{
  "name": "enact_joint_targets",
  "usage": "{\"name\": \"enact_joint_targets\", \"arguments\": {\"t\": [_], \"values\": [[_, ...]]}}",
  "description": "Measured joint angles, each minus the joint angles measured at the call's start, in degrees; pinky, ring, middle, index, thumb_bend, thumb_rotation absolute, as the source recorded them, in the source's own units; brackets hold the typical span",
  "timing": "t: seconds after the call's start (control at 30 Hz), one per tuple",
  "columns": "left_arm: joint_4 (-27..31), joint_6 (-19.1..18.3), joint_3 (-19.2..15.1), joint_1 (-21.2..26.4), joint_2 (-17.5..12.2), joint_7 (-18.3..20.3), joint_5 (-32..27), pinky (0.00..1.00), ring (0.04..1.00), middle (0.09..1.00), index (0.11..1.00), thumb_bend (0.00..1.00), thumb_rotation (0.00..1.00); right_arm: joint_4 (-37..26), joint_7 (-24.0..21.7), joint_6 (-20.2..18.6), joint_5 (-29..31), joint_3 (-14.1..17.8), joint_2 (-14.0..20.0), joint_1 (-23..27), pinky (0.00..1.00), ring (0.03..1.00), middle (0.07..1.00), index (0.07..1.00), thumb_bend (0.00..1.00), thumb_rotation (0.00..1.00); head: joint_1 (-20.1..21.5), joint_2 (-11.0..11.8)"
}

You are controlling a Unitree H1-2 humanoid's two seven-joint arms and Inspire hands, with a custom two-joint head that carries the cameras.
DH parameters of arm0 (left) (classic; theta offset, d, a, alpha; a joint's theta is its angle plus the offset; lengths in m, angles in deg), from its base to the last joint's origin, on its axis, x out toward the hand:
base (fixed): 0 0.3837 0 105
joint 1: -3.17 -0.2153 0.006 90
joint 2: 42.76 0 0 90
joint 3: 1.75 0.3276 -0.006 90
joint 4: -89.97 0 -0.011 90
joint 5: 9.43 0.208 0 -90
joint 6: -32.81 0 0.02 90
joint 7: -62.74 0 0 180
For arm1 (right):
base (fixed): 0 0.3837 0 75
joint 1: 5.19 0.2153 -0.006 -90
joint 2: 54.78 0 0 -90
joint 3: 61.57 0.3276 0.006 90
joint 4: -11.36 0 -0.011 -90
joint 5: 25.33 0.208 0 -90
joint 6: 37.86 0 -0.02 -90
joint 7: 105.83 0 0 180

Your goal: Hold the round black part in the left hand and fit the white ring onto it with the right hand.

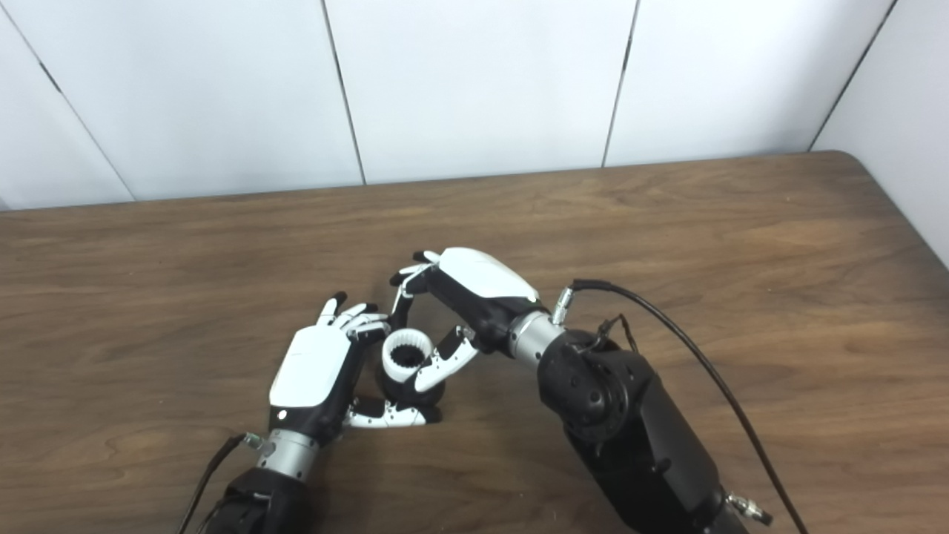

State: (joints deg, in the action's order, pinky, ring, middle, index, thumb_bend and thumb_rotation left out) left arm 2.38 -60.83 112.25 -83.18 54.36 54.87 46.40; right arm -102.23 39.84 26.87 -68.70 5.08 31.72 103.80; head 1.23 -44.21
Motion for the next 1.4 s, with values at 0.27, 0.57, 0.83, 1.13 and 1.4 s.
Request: {"name": "enact_joint_targets", "arguments": {"t": [0.27, 0.57, 0.83, 1.13, 1.4], "values": [[0.0, -0.1, 0.0, 0.0, 0.0, 0.1, 0.0, 1.00, 0.867, 0.753, 0.485, 0.52, 0.06, 0.3, 0.4, 0.1, 0.0, 0.0, 0.0, -0.2, 1.00, 0.981, 0.863, 0.484, 0.52, 0.13, 0.0, 0.0], [0.0, -0.1, 0.0, 0.0, 0.0, 0.2, -0.1, 1.00, 0.869, 0.754, 0.484, 0.52, 0.06, 1.7, 0.7, 0.3, 0.0, 0.0, 0.1, -0.4, 1.00, 0.982, 0.864, 0.484, 0.52, 0.13, 0.2, -0.2], [0.0, 0.0, -0.1, 0.0, 0.0, 0.5, -0.3, 1.00, 0.868, 0.753, 0.484, 0.52, 0.06, 2.0, 1.2, 0.8, 0.1, 0.0, 0.2, -0.4, 1.00, 0.984, 0.864, 0.484, 0.52, 0.13, -0.4, 0.1], [0.0, 0.0, -0.1, 0.1, 0.0, 0.2, -0.3, 1.00, 0.865, 0.749, 0.484, 0.52, 0.06, 3.6, 2.9, 1.3, 0.4, -0.1, 0.3, -0.6, 1.00, 0.980, 0.856, 0.484, 0.52, 0.13, -0.5, 1.0], [-0.1, 0.0, -0.1, 0.1, 0.0, 0.1, -0.2, 1.00, 0.861, 0.749, 0.484, 0.52, 0.06, 3.8, 4.4, 1.6, 0.7, -0.2, 0.5, -1.3, 1.00, 0.982, 0.852, 0.484, 0.52, 0.13, -0.5, 1.0]]}}
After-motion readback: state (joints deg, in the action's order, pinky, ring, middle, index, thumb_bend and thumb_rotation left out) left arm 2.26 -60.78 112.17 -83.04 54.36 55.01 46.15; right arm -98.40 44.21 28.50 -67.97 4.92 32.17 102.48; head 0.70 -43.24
